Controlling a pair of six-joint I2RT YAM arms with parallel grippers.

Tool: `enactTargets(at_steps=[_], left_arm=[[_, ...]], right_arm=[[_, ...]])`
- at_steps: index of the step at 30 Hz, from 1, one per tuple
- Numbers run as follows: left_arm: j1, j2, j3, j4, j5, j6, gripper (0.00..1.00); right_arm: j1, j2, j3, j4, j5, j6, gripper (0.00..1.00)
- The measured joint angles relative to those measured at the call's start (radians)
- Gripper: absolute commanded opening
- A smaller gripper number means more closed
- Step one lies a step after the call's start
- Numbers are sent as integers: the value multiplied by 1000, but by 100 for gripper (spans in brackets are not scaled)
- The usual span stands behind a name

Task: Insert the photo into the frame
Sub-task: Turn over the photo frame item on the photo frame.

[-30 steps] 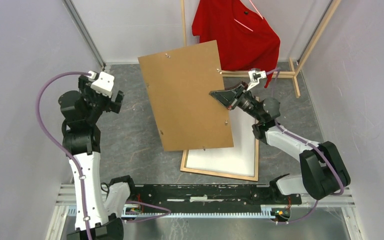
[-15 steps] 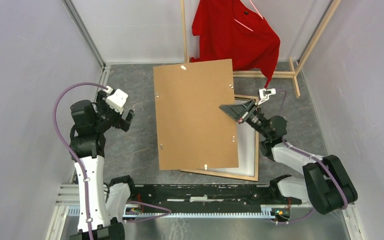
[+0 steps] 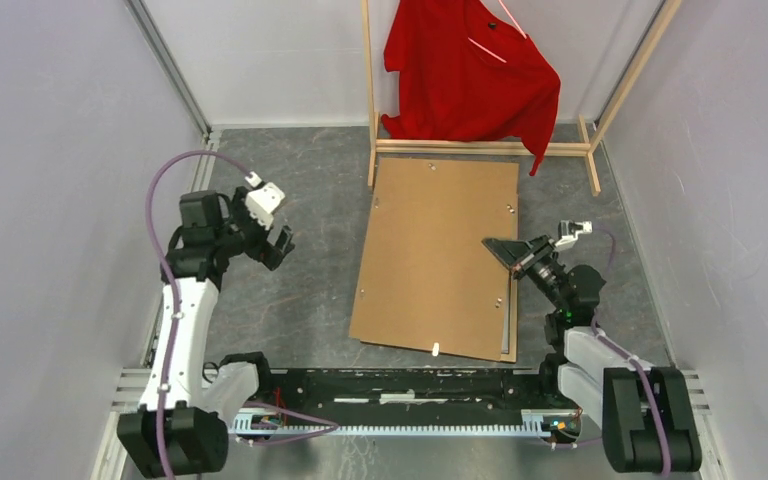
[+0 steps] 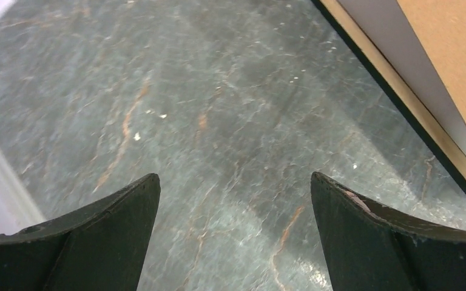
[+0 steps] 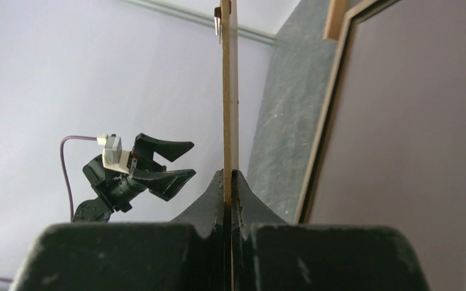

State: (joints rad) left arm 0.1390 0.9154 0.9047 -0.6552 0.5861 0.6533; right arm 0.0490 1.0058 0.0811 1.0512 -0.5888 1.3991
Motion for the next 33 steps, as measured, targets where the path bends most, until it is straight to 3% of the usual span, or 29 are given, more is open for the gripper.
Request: enactTargets(at_steps=[11, 21, 33], left_arm=[[-312, 291, -1, 101, -166, -9, 100], [-366, 526, 7, 238, -194, -9, 100], [-415, 655, 26, 355, -174, -56, 97]], right_arm=[[-279, -7, -50, -100, -216, -23, 0], [-293, 28, 55, -352, -269, -197, 0], [-292, 159, 86, -369, -223, -217, 0]])
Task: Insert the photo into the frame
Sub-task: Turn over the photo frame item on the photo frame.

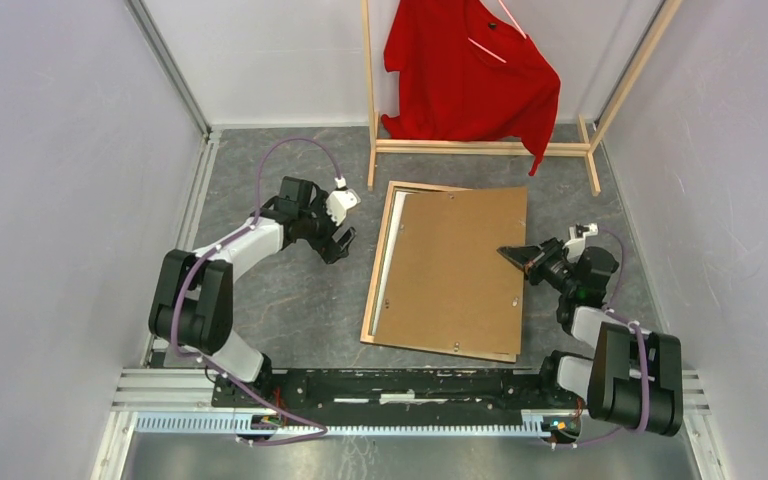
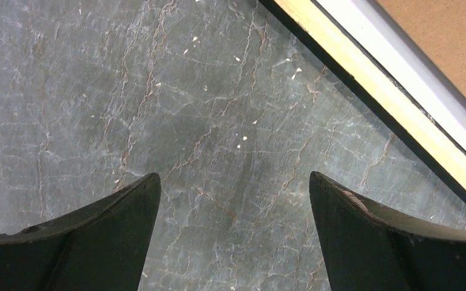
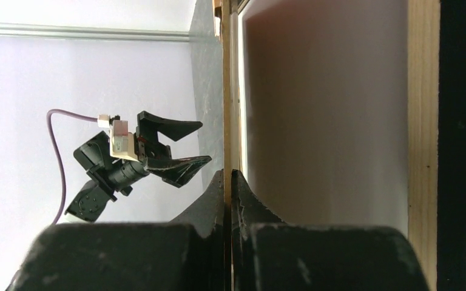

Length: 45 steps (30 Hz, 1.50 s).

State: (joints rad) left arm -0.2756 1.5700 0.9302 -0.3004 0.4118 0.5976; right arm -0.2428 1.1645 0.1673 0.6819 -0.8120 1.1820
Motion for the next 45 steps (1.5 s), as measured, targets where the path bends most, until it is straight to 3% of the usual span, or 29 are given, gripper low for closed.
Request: enactTargets(at_steps=[11, 27, 45], left_arm=[[-47, 67, 1, 50, 43, -25, 92], [-63, 106, 1, 76, 44, -53, 83], [-121, 132, 2, 95, 43, -71, 82]], right_arm=[[21, 121, 3, 129, 2, 72, 0], [47, 224, 68, 182, 1, 69, 0], [52, 295, 95, 222, -3, 58, 0]])
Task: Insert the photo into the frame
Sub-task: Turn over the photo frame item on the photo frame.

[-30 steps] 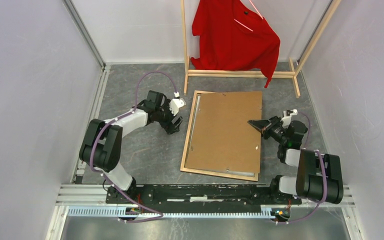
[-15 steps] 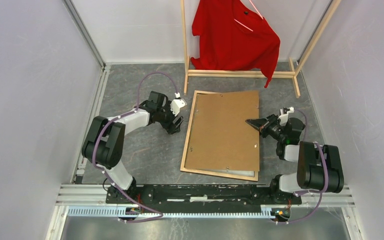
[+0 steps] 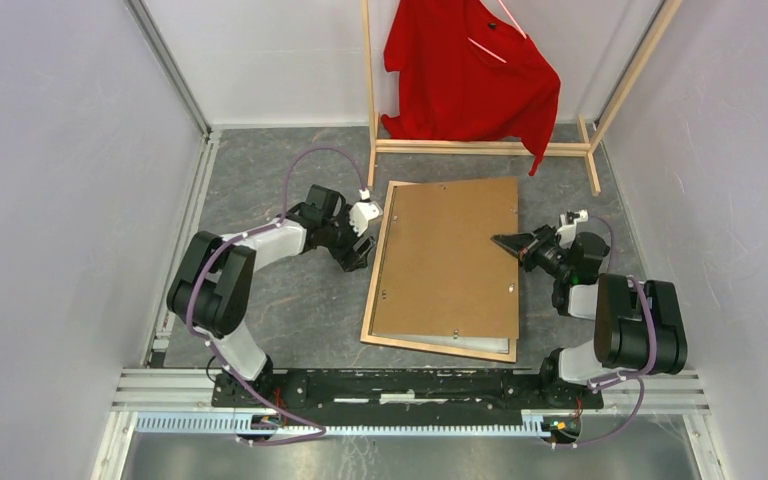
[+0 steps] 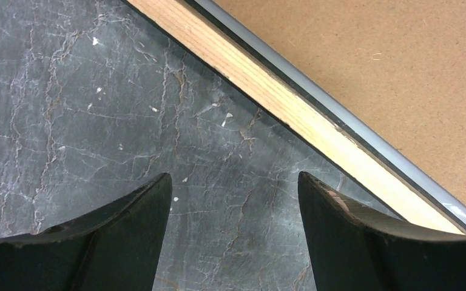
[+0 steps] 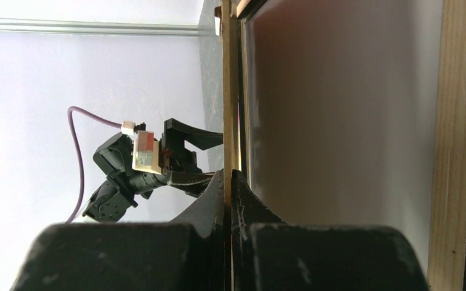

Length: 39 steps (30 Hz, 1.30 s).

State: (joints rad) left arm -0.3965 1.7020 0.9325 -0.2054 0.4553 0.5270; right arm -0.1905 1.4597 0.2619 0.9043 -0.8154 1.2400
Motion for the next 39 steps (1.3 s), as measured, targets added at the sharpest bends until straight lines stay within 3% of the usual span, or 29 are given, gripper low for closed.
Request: enactTargets(at_steps=[39], left_arm=[[-26, 37, 24, -5, -5, -18, 69]], right_arm=[[60, 55, 13, 29, 56, -63, 0]])
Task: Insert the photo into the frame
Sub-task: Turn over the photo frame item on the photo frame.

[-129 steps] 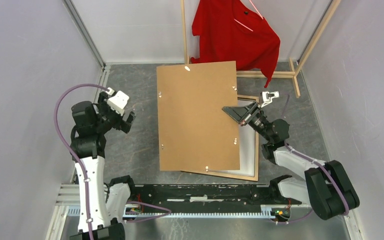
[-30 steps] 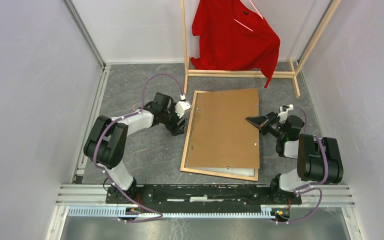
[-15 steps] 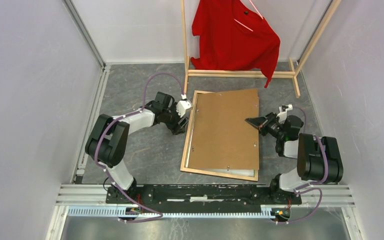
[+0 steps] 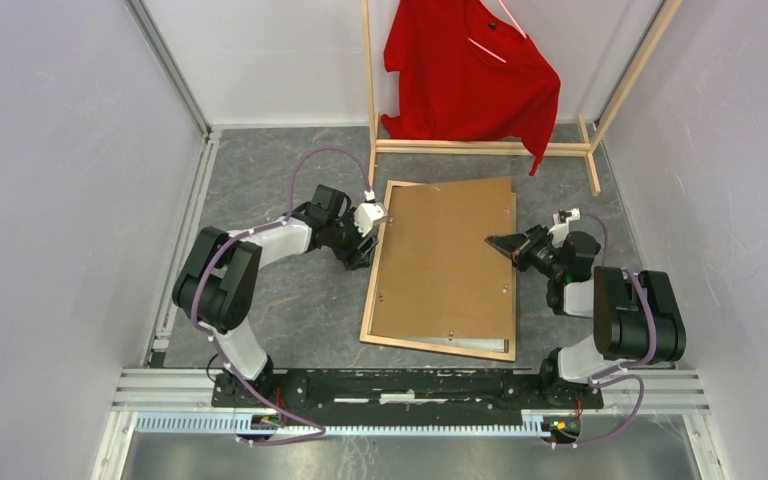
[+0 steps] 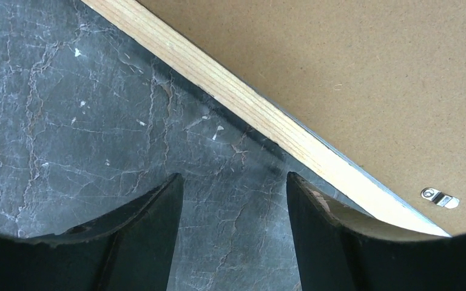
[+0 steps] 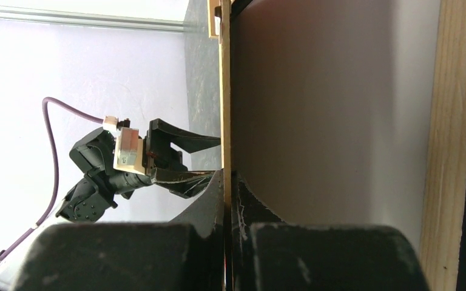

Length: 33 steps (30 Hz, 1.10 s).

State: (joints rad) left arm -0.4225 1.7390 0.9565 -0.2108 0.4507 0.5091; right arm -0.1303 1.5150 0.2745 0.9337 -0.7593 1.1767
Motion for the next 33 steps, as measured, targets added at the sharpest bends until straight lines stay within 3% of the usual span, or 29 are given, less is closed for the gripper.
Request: enactTargets(at_steps=[12, 19, 25, 33], left_arm=[[-6, 2, 0, 0, 0, 1, 68], [-14, 2, 0, -1, 0, 8, 68], [-14, 2, 0, -2, 0, 10, 68], [-14, 2, 0, -3, 1, 10, 68]], right_arm=[[24, -1, -28, 47, 33, 23, 1], [32, -2, -14, -4, 43, -23, 46], [45, -73, 111, -345, 89, -252, 72], [102, -136, 309, -751, 249, -555, 78]])
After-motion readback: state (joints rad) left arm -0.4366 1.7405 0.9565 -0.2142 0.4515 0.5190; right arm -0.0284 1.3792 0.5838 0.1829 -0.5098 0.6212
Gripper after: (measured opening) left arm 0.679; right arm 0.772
